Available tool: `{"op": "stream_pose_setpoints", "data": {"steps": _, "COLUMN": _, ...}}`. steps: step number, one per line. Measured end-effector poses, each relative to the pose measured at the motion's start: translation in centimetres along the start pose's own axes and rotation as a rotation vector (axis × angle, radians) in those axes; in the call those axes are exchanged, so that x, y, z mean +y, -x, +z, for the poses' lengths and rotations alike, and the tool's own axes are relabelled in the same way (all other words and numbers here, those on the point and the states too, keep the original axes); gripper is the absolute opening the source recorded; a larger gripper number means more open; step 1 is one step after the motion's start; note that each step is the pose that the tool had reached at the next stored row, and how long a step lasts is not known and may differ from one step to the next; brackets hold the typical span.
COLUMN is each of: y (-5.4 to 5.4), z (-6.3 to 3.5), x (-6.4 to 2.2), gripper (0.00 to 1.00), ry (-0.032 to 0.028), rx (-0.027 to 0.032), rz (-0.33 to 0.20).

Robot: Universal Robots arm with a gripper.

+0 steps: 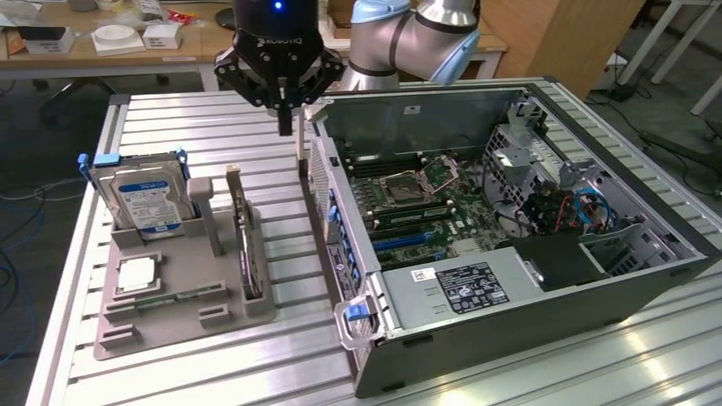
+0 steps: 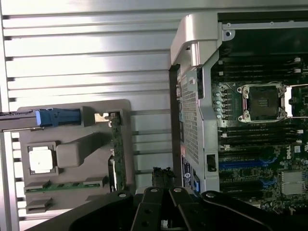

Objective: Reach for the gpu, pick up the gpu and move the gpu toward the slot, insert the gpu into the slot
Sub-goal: 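Reach for the gpu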

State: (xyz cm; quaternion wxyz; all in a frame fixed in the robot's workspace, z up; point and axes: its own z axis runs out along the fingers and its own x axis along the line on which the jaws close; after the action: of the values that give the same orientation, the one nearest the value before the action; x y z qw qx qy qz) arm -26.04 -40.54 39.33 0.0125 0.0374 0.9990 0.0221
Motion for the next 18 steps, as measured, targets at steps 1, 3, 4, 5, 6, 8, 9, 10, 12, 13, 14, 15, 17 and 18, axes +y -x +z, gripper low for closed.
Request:
{"op": "stream_pose_setpoints", "data": {"steps": 1, "y": -0.1, "z": 0.00, "x": -0.01, "gripper": 0.10, "ry": 0.0000, "rx": 0.0000, "rz": 0.000}}
{"op": "stream_pose_setpoints", "data": {"steps": 3, "y": -0.3, "z": -0.01, "x": -0.04, "gripper": 0.10, "ry": 0.0000, "rx": 0.0000, "rz": 0.000}}
{"op": "stream_pose_setpoints", "data": {"steps": 4, "y": -0.4, "z": -0.01, "x": -0.05, "gripper": 0.10, "ry": 0.0000, "rx": 0.0001, "rz": 0.000}}
{"op": "stream_pose_setpoints", "data": {"steps": 5, "y": -0.5, "z": -0.01, "x": -0.07, "gripper": 0.10, "ry": 0.0000, "rx": 0.0000, "rz": 0.000}}
{"op": "stream_pose_setpoints", "data": {"steps": 6, "y": -0.6, "z": -0.02, "x": -0.08, "gripper": 0.10, "ry": 0.0000, "rx": 0.0000, "rz": 0.000}}
{"op": "stream_pose_setpoints", "data": {"steps": 8, "y": -0.8, "z": -0.02, "x": -0.11, "gripper": 0.10, "ry": 0.0000, "rx": 0.0000, "rz": 0.000}}
{"op": "stream_pose_setpoints", "data": {"steps": 9, "y": -0.9, "z": -0.02, "x": -0.13, "gripper": 0.10, "ry": 0.0001, "rx": 0.0000, "rz": 0.000}}
{"op": "stream_pose_setpoints", "data": {"steps": 10, "y": -1.1, "z": -0.03, "x": -0.14, "gripper": 0.10, "ry": 0.0000, "rx": 0.0000, "rz": 0.000}}
{"op": "stream_pose_setpoints", "data": {"steps": 12, "y": -1.3, "z": -0.04, "x": -0.17, "gripper": 0.10, "ry": 0.0000, "rx": 0.0001, "rz": 0.000}}
{"op": "stream_pose_setpoints", "data": {"steps": 13, "y": -1.4, "z": -0.03, "x": -0.18, "gripper": 0.10, "ry": 0.0001, "rx": 0.0000, "rz": 0.000}}
{"op": "stream_pose_setpoints", "data": {"steps": 14, "y": -1.5, "z": -0.04, "x": -0.20, "gripper": 0.10, "ry": 0.0001, "rx": 0.0000, "rz": 0.000}}
{"op": "stream_pose_setpoints", "data": {"steps": 15, "y": -1.6, "z": -0.04, "x": -0.21, "gripper": 0.10, "ry": 0.0000, "rx": 0.0000, "rz": 0.000}}
{"op": "stream_pose_setpoints", "data": {"steps": 17, "y": -1.8, "z": -0.05, "x": -0.24, "gripper": 0.10, "ry": 0.0000, "rx": 0.0000, "rz": 0.000}}
{"op": "stream_pose_setpoints", "data": {"steps": 18, "y": -1.9, "z": -0.05, "x": -0.25, "gripper": 0.10, "ry": 0.0001, "rx": 0.0000, "rz": 0.000}}
